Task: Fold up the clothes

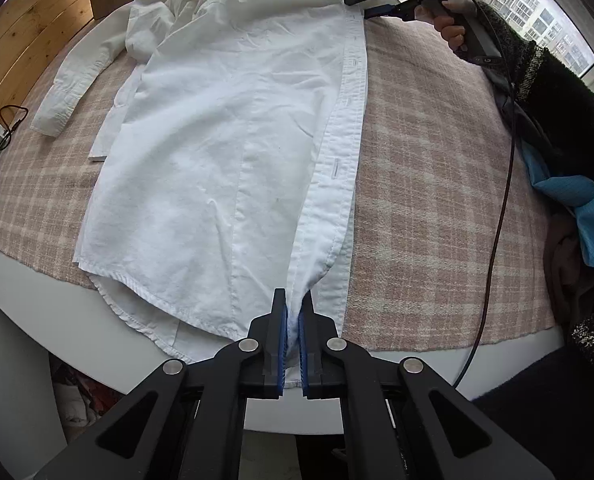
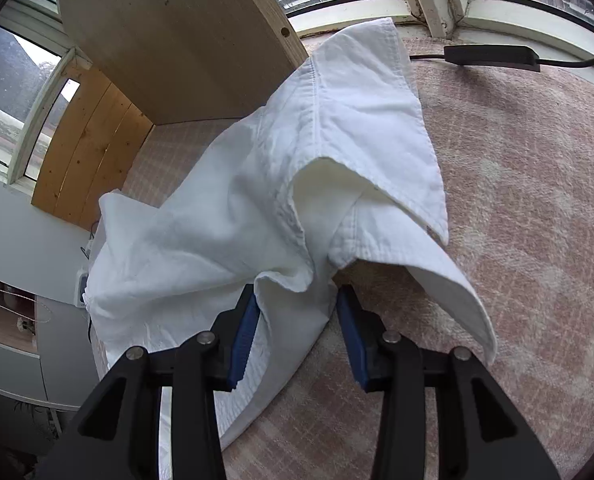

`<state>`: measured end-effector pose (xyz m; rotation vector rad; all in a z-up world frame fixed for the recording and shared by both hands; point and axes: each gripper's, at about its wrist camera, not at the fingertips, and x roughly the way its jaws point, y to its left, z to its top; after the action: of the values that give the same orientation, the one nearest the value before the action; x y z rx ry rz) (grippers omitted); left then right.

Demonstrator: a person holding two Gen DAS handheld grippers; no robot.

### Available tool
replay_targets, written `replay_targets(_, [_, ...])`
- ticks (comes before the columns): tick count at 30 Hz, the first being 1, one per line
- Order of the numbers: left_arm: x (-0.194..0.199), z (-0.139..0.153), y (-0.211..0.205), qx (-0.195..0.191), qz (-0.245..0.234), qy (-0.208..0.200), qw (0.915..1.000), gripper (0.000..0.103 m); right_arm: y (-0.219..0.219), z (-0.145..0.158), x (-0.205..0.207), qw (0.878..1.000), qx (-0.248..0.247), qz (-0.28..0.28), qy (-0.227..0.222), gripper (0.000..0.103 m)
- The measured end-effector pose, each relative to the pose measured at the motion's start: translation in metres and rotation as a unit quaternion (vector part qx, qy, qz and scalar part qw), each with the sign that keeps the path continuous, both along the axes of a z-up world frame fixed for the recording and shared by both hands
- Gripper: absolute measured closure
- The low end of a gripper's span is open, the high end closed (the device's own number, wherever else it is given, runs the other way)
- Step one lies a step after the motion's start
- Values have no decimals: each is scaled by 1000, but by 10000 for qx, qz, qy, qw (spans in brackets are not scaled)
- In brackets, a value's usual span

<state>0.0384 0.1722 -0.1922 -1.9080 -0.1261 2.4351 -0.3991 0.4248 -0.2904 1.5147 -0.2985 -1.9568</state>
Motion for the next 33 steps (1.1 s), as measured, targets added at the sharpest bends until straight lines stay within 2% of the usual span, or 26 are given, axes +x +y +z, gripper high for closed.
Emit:
replay_targets(1, [1,3,-6,37,56,38,10000,99,-1,0,0,10000,-9,-13,12,89])
replay_targets(4, [5,18,-33,44,285,231,9993,100,-9,16,6,9998,52,29,205,93])
replay_targets(7, [2,47,-55,-447,323,474,9974,100,-18,36,7,9996,-34,96,279,94])
replay_targets(9, [4,82,-73,-747,398,769,9934,100,-28,50,10,9991,-126,161,361,94])
replay_targets(10, [8,99,-74,-917,379,922,9908,100,-31,58,13,9987,-179,208,441,94])
replay_targets(12, [6,114,-52,-1044,239,1212,9868,100,-37,68,20,9973,-144,312,647,95])
replay_targets(15, [10,85,-22,-647,-32,1080,9920,100,-40,57,21,9963,300,409,696,96])
replay_targets(18, [10,1,17,-219,-411,255,9986,100,-31,30,11,9986,389,248,275,97])
replay_targets(21, [14,-47,37,-220,-620,-201,9976,99,-32,15,12,9978,551,344,122,97])
replay_targets(25, [11,-49,26,216,-290,-361,9987,87,-42,12,15,9943,896,536,208,96])
replay_targets(27, [19,-33,18,450,-232,-321,9982,83,-42,14,14,9936,962,571,163,92])
replay_targets(29, [34,-13,3,739,-129,-208,9970,72,-36,21,18,9933,991,585,59,86])
replay_targets(30, [42,-4,-7,803,-54,-157,9966,71,-31,27,22,9931,1021,569,87,84])
replay_targets(31, [51,4,-18,748,12,-108,9971,71,-23,34,28,9929,1053,539,140,84])
replay_targets(33, [63,13,-45,386,67,-21,9992,71,-8,51,43,9943,940,479,156,83])
